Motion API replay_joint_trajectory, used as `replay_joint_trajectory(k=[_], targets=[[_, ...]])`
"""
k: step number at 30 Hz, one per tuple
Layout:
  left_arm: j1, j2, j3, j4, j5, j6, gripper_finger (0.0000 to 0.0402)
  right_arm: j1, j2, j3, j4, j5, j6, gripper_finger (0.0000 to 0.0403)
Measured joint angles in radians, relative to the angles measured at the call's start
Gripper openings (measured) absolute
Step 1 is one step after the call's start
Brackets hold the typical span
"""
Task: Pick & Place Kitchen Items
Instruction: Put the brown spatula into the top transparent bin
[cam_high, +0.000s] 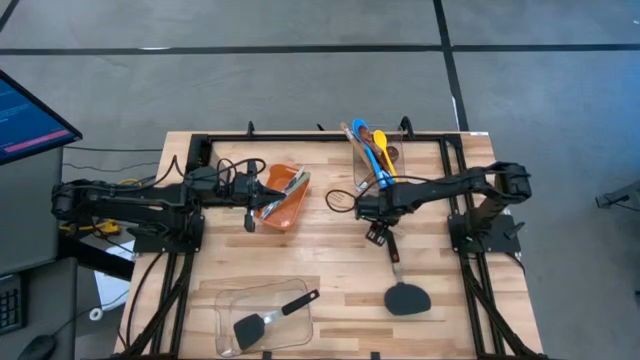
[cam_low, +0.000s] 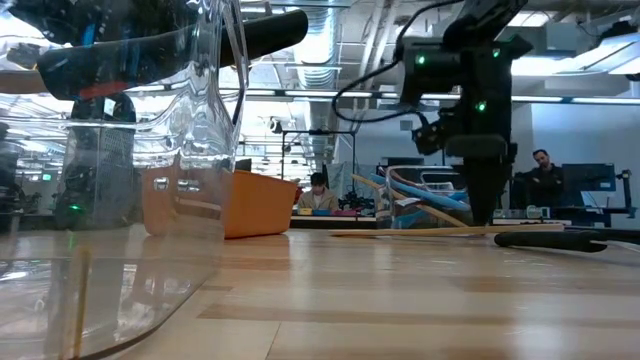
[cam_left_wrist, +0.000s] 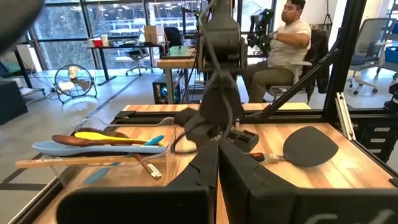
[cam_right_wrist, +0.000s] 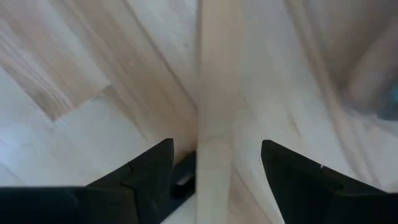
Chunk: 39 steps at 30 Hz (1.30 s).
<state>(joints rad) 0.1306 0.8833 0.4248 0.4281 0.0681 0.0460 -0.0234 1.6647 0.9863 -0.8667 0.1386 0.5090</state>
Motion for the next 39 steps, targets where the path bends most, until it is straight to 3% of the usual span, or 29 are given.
replay_joint_trajectory(k=[18,39], targets=[[0.0,0.0,0.0,-0.001,0.0,0.001,0.0001,-0.02,0.046,0.002,0.039,0.015,-0.053,0.0235],[0.0,0.0,0.0,-0.001,0.0,0.001,0.0001,0.196,0.05,0.142,-0.182,0.065,0.116,0.0231]])
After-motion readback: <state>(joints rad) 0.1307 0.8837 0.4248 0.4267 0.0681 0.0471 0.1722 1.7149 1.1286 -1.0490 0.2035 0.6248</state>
